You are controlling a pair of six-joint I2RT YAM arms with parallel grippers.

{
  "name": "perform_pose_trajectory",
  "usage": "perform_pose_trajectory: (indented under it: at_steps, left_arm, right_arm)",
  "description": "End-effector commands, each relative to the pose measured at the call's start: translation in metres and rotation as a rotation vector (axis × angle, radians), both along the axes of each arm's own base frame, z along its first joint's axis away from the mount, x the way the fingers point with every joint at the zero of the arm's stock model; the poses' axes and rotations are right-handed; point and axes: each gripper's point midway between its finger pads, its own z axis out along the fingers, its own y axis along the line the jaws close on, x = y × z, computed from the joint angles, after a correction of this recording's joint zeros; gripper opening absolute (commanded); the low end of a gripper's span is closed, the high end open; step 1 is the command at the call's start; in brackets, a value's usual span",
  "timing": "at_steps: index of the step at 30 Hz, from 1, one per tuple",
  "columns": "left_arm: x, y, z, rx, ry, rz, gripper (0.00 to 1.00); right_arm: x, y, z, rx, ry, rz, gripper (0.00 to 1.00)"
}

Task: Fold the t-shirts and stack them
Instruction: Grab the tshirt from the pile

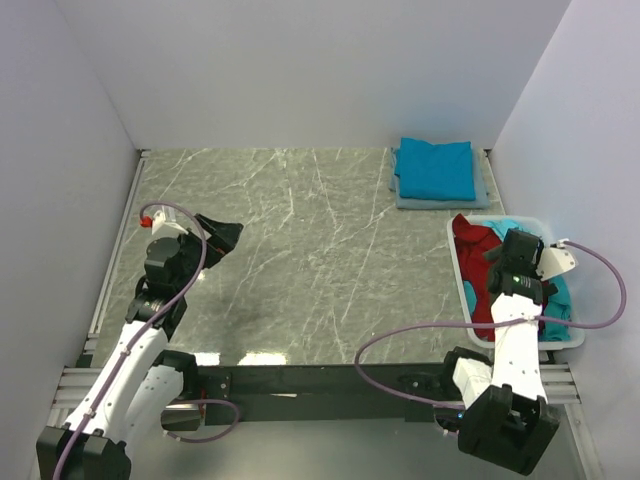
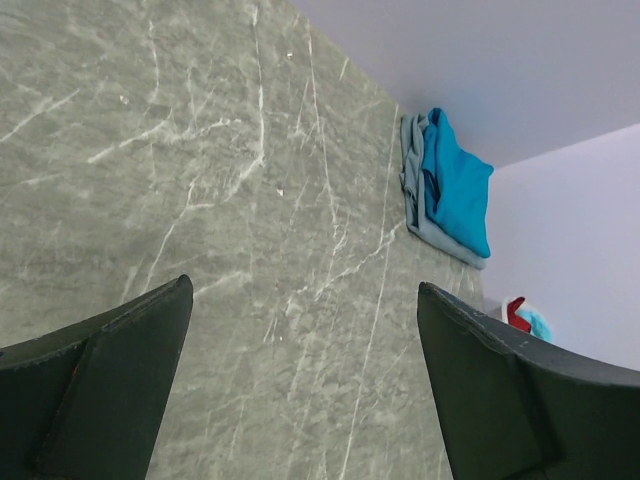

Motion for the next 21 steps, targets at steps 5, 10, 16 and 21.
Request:
perform_pose_trajectory:
  at_steps: [5,10,16,21]
  left_arm:
    - [0.006,-0.001,0.019,0.004,-0.047,-0.006,0.99]
    - [0.004,0.005,0.021,0.008,-0.053,0.026,0.99]
    - [0.003,0.009,0.019,0.016,-0.050,0.045,0.99]
    - [0.004,0.009,0.019,0.022,-0.045,0.046,0.99]
  right_arm:
    - [0.003,-0.009,-0.024,0.047,0.051,-0.021,0.99]
    - [0.012,-0.016,-0.044,0.084,0.134,-0.040,0.98]
    - [0.013,-0.023,-0.076,0.110,0.231,-0.083,0.93]
    - [0.021,-0.024,-0.086,0.117,0.241,-0.056,0.35]
